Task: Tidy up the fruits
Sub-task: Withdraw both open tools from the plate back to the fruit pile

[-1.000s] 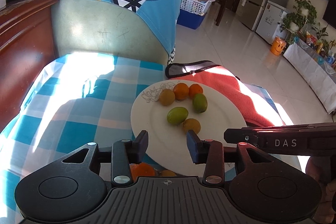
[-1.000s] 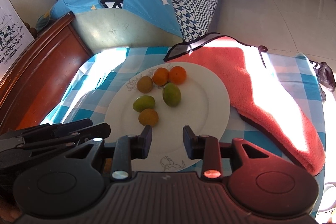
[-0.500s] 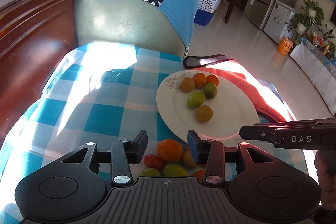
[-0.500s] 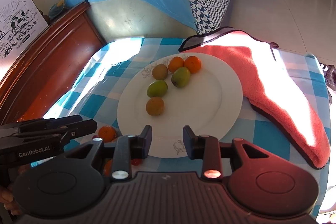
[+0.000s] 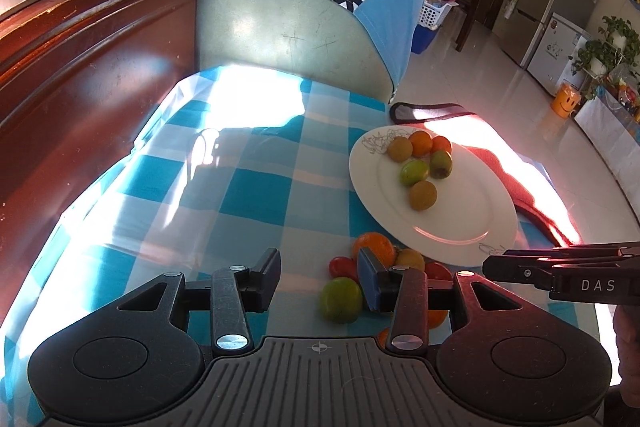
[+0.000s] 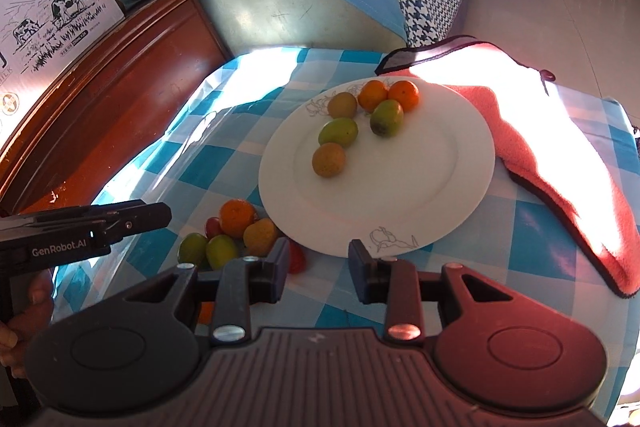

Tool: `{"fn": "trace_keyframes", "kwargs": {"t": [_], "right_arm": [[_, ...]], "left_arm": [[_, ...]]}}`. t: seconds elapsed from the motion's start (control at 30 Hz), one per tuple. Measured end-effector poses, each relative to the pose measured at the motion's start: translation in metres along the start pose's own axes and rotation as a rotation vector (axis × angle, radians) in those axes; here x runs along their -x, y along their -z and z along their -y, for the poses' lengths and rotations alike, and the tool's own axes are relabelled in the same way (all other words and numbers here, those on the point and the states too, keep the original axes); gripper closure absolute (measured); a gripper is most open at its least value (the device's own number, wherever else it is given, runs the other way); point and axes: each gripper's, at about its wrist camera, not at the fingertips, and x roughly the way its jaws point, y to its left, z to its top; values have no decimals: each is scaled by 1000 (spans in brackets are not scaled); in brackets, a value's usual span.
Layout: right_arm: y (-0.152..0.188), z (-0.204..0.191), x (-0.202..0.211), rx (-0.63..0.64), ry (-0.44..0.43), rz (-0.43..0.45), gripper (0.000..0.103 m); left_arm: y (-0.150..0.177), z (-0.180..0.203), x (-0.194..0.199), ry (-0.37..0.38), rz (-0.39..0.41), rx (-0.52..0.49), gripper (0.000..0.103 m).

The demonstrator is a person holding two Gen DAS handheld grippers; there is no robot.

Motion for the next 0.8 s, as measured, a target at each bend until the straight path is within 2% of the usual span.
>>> {"fn": "trace_keyframes", "kwargs": {"t": [0.23,0.37,0.53,0.8], "right_arm": [[14,-8,0,6,-15,-28,69],[22,-13,-1,3,-31,-42,69],[26,-24,-8,56,-41,-53,69],[24,-33,-19,74,-48,-63,69]], "left_arm": [[10,-7,7,-20,-21,8,62],[15,-8,7,-38,-36,2,57],[17,-13,8,-31,-42,12,57],[18,-13,2,-19,-53,0,57]]}}
